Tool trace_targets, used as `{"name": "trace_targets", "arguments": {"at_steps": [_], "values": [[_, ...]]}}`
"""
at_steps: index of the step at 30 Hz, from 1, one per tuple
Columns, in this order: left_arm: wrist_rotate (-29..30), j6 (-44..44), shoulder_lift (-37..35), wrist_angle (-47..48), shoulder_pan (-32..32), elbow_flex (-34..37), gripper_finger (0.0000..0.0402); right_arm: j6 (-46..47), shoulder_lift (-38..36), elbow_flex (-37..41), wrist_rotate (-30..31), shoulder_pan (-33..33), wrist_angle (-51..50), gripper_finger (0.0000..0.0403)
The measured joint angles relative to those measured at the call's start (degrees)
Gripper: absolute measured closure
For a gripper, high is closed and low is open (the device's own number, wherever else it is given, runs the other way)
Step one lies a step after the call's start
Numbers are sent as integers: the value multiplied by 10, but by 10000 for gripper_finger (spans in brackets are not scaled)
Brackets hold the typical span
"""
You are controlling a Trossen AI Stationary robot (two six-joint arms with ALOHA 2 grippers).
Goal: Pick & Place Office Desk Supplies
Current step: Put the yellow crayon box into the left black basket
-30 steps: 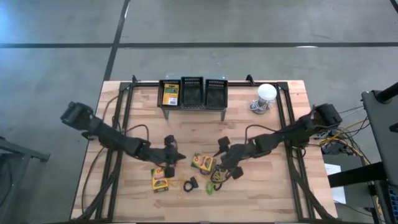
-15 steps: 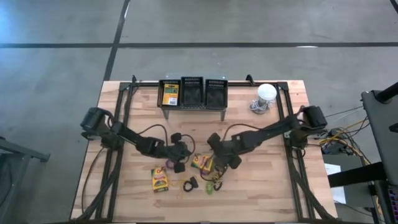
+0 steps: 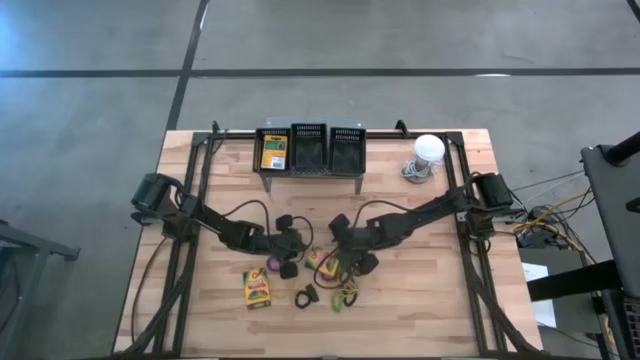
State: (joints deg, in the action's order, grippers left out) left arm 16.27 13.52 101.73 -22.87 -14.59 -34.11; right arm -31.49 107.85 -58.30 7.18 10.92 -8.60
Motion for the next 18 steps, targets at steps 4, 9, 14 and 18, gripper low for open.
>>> {"name": "trace_targets", "arguments": {"at_steps": [4, 9, 14, 18], "values": [[0, 0, -4, -1, 0, -1, 395, 51, -1, 43, -8, 0, 91, 127], [0, 0, -62, 42, 0, -2, 397, 95, 1, 95, -12, 1, 225, 136], [-32, 12, -150, 144, -4, -1, 397, 107, 3, 122, -12, 1, 287, 142], [-84, 28, -166, 151, -5, 17, 398, 92, 3, 126, -12, 1, 295, 145]]}}
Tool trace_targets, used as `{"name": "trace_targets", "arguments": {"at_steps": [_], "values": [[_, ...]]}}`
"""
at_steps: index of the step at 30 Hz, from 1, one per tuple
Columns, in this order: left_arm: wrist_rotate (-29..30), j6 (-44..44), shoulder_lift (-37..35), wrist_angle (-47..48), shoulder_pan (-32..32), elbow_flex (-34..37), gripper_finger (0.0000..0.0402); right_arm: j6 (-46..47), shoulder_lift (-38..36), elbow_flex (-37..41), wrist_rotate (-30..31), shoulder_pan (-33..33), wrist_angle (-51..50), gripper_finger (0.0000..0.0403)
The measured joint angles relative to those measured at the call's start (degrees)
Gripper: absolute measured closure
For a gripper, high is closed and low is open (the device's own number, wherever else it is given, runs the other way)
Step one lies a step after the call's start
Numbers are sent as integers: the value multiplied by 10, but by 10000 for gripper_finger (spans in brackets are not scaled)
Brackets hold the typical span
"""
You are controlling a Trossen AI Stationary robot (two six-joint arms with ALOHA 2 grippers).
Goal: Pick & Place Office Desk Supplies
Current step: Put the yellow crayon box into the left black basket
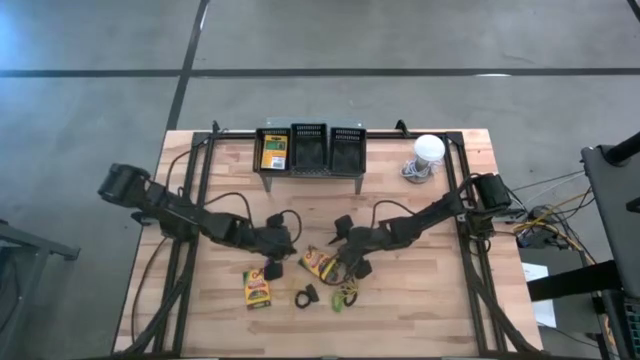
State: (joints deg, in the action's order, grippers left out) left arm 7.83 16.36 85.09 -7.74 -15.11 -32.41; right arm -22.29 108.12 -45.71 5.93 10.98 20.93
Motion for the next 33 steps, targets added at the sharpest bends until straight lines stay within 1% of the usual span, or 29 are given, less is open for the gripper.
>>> {"name": "trace_targets", "arguments": {"at_steps": [3, 8, 10, 16, 19, 24, 29, 33], "values": [[-19, 15, 22, -25, 1, 13, 398, -16, 1, 1, 0, 0, 16, 145], [-52, 15, 87, -160, 1, 29, 398, -79, 2, 1, -17, 1, 46, 145], [-58, 15, 112, -180, 1, 24, 398, -107, 2, 1, -34, 1, 47, 145], [-58, 15, 165, -218, 6, 9, 398, -162, 4, -3, -52, 3, 52, 145], [-57, 15, 174, -234, 11, 9, 398, -188, 16, -11, -54, 4, 54, 145], [-28, 2, 170, -234, 21, 11, 398, -207, 56, -43, -63, 5, 61, 145], [-13, -5, 170, -234, 37, 11, 398, -184, 73, -71, -56, 6, 57, 150], [-10, -7, 170, -237, 44, 12, 398, -180, 70, -82, -45, 7, 43, 168]]}}
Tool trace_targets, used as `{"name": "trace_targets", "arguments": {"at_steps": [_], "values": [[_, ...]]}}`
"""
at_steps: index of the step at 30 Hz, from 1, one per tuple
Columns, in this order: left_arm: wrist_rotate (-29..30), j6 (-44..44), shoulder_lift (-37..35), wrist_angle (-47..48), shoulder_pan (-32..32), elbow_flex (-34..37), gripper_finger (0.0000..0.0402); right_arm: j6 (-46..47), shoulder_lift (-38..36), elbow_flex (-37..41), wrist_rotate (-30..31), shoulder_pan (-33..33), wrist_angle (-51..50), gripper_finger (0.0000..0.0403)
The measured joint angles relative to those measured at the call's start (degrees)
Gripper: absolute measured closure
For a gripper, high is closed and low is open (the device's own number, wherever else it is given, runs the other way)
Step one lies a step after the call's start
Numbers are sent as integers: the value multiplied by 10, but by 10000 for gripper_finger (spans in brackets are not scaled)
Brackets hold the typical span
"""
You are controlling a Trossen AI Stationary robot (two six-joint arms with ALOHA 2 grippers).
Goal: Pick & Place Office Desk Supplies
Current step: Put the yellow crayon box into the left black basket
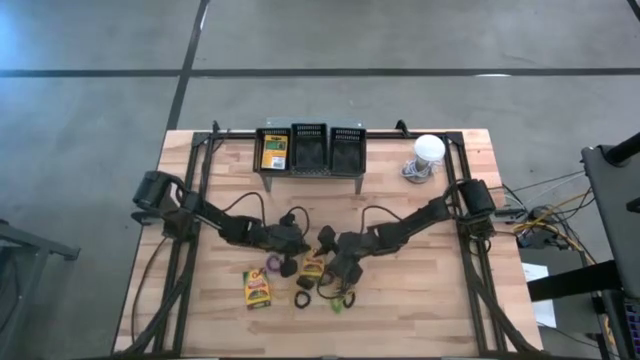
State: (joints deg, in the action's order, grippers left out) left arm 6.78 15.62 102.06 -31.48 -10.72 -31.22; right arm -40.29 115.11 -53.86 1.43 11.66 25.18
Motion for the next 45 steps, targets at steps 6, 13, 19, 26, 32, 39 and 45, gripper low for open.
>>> {"name": "trace_targets", "arguments": {"at_steps": [6, 13, 19, 26, 32, 39, 45], "values": [[3, -8, 1, -20, 1, 1, 396, 2, 4, -2, -4, 0, 0, 223], [-1, -33, -43, -8, 4, 1, 370, 41, 4, -2, 3, -1, 3, 304], [-3, -64, -140, 78, 2, 1, 300, 61, -1, -4, 5, -1, 6, 363], [15, -92, -229, 179, -32, 1, 229, 110, -42, -2, 20, -5, -22, 373], [200, -185, -232, 196, -129, 1, 221, 206, -77, -2, 25, -32, -56, 370], [326, -217, -231, 197, -197, 4, 220, 365, -78, -1, -37, -75, -32, 370], [327, -150, -231, 194, -189, 24, 209, 476, -79, -2, -45, -81, 9, 370]]}}
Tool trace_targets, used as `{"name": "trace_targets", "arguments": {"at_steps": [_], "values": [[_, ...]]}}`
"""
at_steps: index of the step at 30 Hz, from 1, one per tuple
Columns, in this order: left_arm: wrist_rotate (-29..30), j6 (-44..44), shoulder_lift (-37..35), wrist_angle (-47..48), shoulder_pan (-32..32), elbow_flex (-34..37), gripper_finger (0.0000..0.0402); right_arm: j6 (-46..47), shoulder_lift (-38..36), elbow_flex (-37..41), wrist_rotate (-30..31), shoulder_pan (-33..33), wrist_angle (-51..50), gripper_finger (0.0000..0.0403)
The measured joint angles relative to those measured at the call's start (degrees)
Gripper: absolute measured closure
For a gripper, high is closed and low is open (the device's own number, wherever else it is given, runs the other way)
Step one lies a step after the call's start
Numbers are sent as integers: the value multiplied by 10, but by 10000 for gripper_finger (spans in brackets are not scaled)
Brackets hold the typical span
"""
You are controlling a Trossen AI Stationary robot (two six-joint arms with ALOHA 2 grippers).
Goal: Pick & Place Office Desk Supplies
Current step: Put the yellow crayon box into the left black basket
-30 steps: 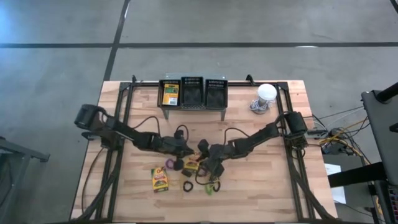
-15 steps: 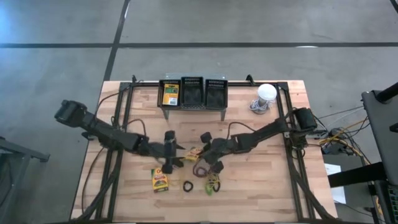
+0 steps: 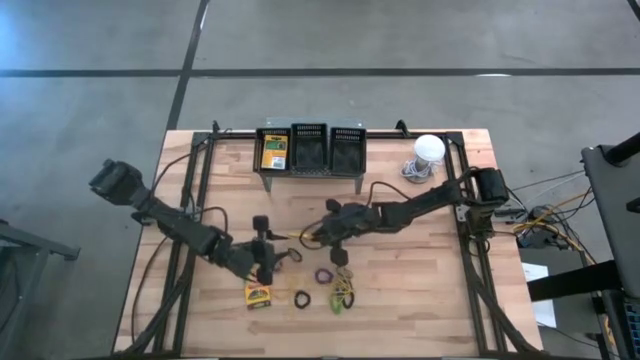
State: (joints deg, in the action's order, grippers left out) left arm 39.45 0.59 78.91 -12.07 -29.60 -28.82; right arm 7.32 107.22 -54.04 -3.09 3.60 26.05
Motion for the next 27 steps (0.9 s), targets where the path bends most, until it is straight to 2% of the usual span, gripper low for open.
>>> {"name": "trace_targets", "arguments": {"at_steps": [6, 8, 11, 15, 22, 27], "values": [[-16, 23, 0, -54, 28, 24, 172, 56, 0, 0, 8, -1, 1, 369], [-37, 23, 0, -77, 39, 32, 158, 55, 0, 0, 27, 0, 4, 369], [-31, 30, 0, -91, 55, 36, 144, 43, 0, 0, 37, 0, 5, 369], [4, 44, -1, -88, 58, 31, 140, 29, 1, 7, 40, 1, 6, 369], [3, 40, -5, -88, 55, 10, 141, -36, 3, 13, 44, 15, 12, 369], [-65, 28, 12, -99, 61, 11, 141, -59, 2, 14, 44, 24, 41, 369]]}}
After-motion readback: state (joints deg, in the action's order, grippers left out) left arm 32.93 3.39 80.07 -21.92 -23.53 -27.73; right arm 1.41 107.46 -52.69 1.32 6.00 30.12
